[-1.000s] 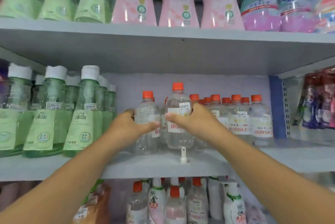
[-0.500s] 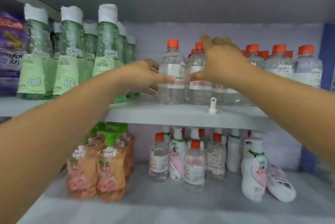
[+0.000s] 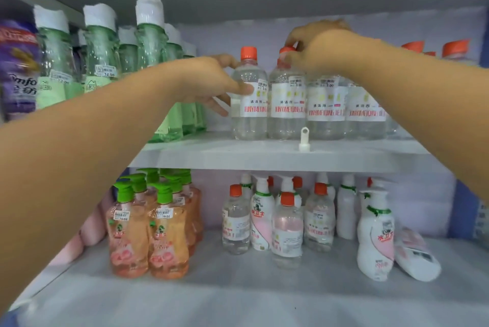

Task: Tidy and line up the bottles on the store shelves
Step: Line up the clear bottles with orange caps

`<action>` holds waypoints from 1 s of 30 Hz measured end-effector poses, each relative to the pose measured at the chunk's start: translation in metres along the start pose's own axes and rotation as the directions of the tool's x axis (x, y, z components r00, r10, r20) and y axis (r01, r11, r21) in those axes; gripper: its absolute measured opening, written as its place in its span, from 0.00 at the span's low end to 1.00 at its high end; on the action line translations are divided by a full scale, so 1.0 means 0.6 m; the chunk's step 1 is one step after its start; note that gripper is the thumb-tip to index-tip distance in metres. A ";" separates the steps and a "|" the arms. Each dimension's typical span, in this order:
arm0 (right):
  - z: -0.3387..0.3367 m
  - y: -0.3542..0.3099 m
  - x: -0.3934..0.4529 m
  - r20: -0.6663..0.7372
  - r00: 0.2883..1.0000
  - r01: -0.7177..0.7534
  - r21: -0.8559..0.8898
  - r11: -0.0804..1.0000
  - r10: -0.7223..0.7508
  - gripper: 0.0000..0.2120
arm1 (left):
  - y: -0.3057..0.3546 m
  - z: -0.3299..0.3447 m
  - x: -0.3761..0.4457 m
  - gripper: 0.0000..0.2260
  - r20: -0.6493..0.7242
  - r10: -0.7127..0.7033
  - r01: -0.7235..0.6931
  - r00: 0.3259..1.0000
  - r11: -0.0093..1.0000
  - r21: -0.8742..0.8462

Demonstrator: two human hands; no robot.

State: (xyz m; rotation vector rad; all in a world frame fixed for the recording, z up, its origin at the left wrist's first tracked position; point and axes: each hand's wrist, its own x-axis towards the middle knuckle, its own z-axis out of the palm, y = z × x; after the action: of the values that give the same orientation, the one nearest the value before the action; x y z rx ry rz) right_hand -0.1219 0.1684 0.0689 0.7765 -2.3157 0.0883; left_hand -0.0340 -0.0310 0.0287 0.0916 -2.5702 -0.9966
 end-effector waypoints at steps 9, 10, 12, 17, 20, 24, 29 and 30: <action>0.004 0.027 0.027 0.098 0.995 0.001 0.283 0.959 -0.030 0.15 | -0.022 0.034 0.031 0.25 -0.167 0.071 -0.094 0.983 0.987 -0.130; 0.006 0.028 0.029 0.103 0.994 0.000 0.292 0.956 -0.031 0.16 | -0.030 0.040 0.032 0.25 -0.189 0.083 -0.115 0.978 0.979 -0.167; 0.011 0.030 0.035 0.098 0.995 -0.005 0.312 0.950 -0.027 0.16 | -0.042 0.046 0.031 0.26 -0.201 0.083 -0.129 0.976 0.965 -0.229; 0.018 0.032 0.044 0.087 0.996 -0.020 0.339 0.941 -0.010 0.15 | -0.055 0.039 0.031 0.17 -0.139 0.101 -0.136 0.985 0.953 -0.269; 0.015 0.032 0.037 0.088 0.996 -0.019 0.344 0.939 -0.012 0.15 | -0.057 0.040 0.029 0.18 -0.075 0.068 -0.087 0.995 0.951 -0.298; 0.014 0.033 0.031 0.092 0.995 -0.006 0.370 0.929 -0.030 0.13 | -0.050 0.051 0.029 0.31 -0.184 0.063 -0.078 0.981 0.994 -0.076; 0.019 0.033 0.029 0.075 0.997 -0.008 0.392 0.920 -0.023 0.13 | -0.055 0.040 0.032 0.27 -0.141 0.051 -0.077 0.989 0.979 -0.188; 0.018 0.032 0.028 0.079 0.997 -0.012 0.390 0.921 -0.020 0.13 | -0.056 0.039 0.031 0.24 -0.129 0.052 -0.080 0.990 0.971 -0.227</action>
State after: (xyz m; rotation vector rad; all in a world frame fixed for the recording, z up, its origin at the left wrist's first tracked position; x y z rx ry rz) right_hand -0.1489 0.1725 0.0741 0.9953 -2.4052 0.5410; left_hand -0.0626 -0.0446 -0.0032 0.0040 -2.3139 -1.2174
